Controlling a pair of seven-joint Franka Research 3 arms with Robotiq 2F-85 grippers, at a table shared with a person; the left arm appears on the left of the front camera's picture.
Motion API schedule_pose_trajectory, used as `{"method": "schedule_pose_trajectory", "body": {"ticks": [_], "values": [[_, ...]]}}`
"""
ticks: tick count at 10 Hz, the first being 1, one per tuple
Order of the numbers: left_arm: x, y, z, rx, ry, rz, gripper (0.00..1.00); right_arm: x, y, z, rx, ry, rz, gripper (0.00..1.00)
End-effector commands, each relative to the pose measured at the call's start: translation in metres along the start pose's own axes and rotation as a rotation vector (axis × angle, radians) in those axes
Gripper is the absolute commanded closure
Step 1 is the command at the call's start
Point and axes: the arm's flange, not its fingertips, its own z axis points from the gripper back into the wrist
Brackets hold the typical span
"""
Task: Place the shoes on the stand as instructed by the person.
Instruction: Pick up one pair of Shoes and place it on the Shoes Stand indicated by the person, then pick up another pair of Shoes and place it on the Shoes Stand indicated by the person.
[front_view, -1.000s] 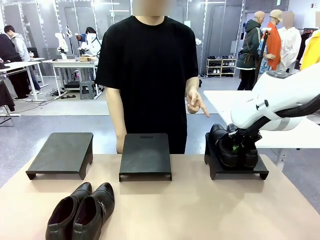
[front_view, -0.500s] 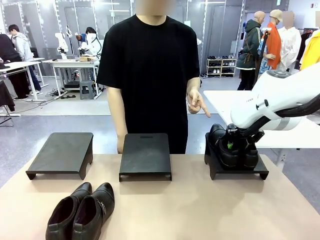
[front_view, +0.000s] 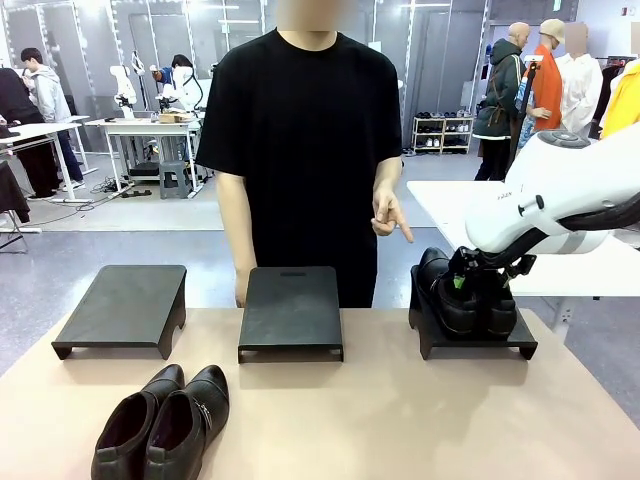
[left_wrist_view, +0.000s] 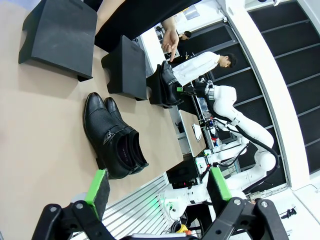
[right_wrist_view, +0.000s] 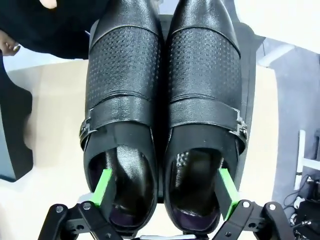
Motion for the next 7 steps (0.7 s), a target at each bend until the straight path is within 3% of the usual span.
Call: {"method": "schedule_pose_trajectory", "body": {"ticks": [1,7], "values": [[-0.0019,0.001,0.0029,-0.008,0.015,-0.022,0.0,-0.002,0.0037,-0.0069,0.019,0.009,0.001,0.0],[-0.0019,0.001,0.0029,-0.008,0.015,-0.022,0.0,-0.002,0.0037,-0.0069,0.019,0.009,0.001,0.0]]}}
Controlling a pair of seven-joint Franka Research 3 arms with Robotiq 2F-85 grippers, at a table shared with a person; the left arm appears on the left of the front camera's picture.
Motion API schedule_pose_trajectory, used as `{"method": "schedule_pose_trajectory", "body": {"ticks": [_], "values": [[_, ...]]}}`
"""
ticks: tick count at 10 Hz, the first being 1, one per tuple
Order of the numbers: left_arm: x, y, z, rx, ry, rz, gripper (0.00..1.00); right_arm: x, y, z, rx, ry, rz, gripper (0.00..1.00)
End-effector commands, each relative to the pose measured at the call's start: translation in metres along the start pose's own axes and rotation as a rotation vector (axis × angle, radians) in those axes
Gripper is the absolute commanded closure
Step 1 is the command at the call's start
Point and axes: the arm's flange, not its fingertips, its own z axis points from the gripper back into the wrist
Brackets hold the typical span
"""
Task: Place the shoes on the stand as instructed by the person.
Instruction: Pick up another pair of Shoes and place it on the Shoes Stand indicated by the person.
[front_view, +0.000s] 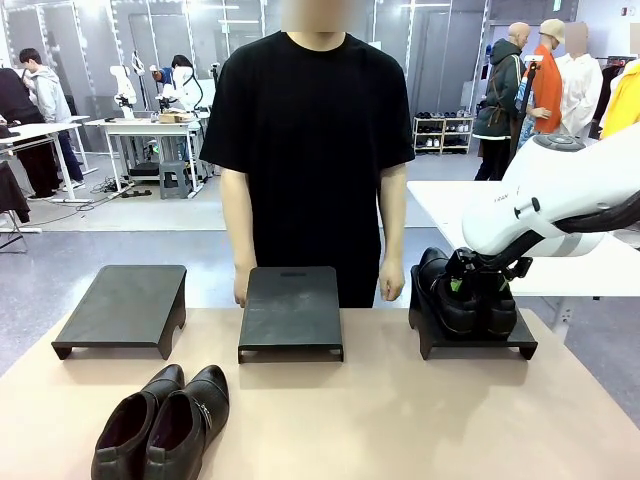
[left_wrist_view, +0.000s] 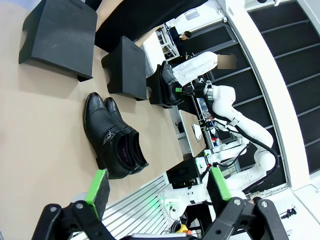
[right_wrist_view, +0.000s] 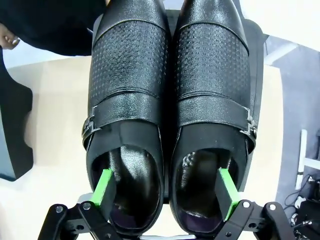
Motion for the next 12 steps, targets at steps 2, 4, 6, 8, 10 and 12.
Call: {"method": "schedule_pose_trajectory", "body": {"ticks": [2,4,6,8,10,12], "values": [[-0.002,0.001,0.003,-0.008,0.015,-0.022,0.0,0.0,0.0,-0.002,0.014,-0.001,-0.002,0.0],[-0.002,0.001,0.003,-0.008,0.015,-0.022,0.0,-0.011,0.001,0.026,0.094,-0.008,0.019,0.0],[-0.002,0.001,0.003,-0.008,0.015,-0.022,0.0,-0.035,-0.006,0.082,0.202,0.036,0.018,0.0],[-0.002,0.001,0.003,-0.008,0.015,-0.022,0.0,-0.071,-0.02,0.133,0.368,0.097,0.039,0.0],[-0.002,0.001,0.003,-0.008,0.015,-0.022,0.0,-0.115,-0.052,0.161,0.563,0.142,0.036,0.0],[-0.002,0.001,0.003,-0.008,0.015,-0.022,0.0,-0.168,-0.097,0.176,0.801,0.156,0.031,0.0]]}}
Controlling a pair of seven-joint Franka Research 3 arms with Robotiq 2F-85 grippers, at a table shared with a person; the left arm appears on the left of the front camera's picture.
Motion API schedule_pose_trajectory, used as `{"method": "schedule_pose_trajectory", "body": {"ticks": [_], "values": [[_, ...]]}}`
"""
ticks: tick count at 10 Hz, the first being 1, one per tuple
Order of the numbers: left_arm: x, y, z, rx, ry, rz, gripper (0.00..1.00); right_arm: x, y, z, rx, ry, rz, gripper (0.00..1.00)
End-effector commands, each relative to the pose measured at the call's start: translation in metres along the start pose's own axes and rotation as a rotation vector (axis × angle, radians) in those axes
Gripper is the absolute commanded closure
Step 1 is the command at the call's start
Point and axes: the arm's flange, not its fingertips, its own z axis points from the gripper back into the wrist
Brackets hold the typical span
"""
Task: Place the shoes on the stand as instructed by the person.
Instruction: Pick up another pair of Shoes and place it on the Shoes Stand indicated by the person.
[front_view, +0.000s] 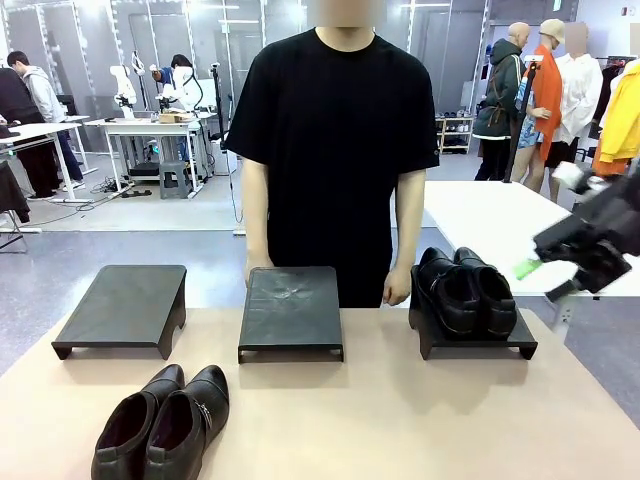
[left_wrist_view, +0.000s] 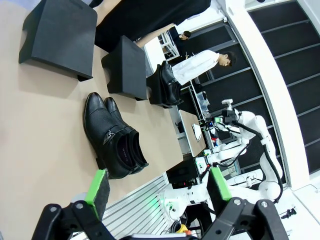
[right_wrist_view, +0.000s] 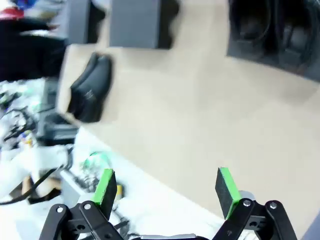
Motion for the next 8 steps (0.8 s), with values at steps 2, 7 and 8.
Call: {"method": "schedule_pose_trajectory", "body": {"ticks": [2,7,8], "values": [[-0.002,0.001,0.003,-0.008,0.014,-0.023,0.0,-0.071,-0.051,0.029,0.306,0.012,0.047,0.0],[-0.002,0.001,0.003,-0.008,0.014,-0.023,0.0,-0.163,-0.13,0.007,0.513,-0.081,-0.051,0.0],[-0.002,0.001,0.003,-0.008,0.014,-0.023,0.0,-0.173,-0.141,0.001,0.549,-0.11,-0.06,0.0]]}}
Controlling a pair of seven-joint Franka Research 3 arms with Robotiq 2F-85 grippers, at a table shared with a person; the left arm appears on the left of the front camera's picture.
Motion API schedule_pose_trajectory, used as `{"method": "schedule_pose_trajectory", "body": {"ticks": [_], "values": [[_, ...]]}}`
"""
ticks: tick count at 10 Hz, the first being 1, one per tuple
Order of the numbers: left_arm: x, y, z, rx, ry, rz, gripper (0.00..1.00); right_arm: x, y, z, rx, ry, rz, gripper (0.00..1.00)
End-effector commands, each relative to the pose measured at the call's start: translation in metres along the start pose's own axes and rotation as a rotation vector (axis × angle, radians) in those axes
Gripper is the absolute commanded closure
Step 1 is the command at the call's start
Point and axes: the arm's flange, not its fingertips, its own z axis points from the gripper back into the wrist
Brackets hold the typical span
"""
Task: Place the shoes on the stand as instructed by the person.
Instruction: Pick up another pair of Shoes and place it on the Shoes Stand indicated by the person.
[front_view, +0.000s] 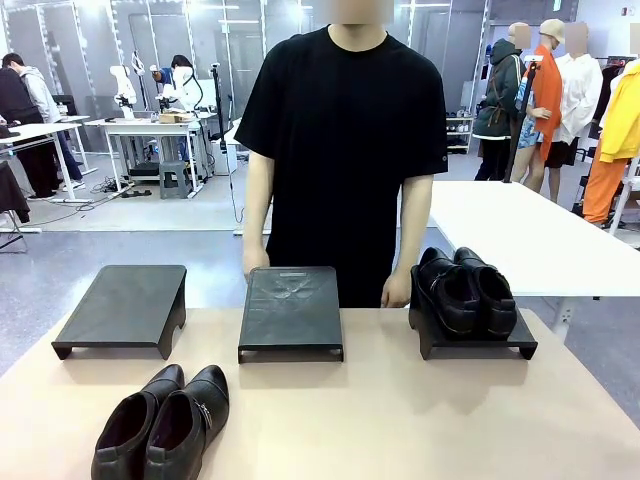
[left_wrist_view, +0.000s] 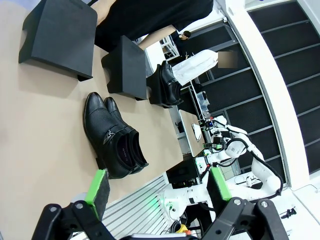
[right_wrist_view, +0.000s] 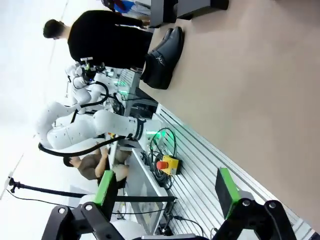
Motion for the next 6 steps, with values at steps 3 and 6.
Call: {"method": "schedule_pose_trajectory", "body": {"ticks": [3,6], "values": [[-0.002,0.001,0.003,-0.008,0.014,-0.024,0.0,-0.01,-0.031,-0.015,0.094,-0.034,-0.002,0.0],[-0.002,0.001,0.003,-0.008,0.014,-0.024,0.0,-0.009,-0.024,0.004,0.053,-0.049,-0.027,0.0]]}}
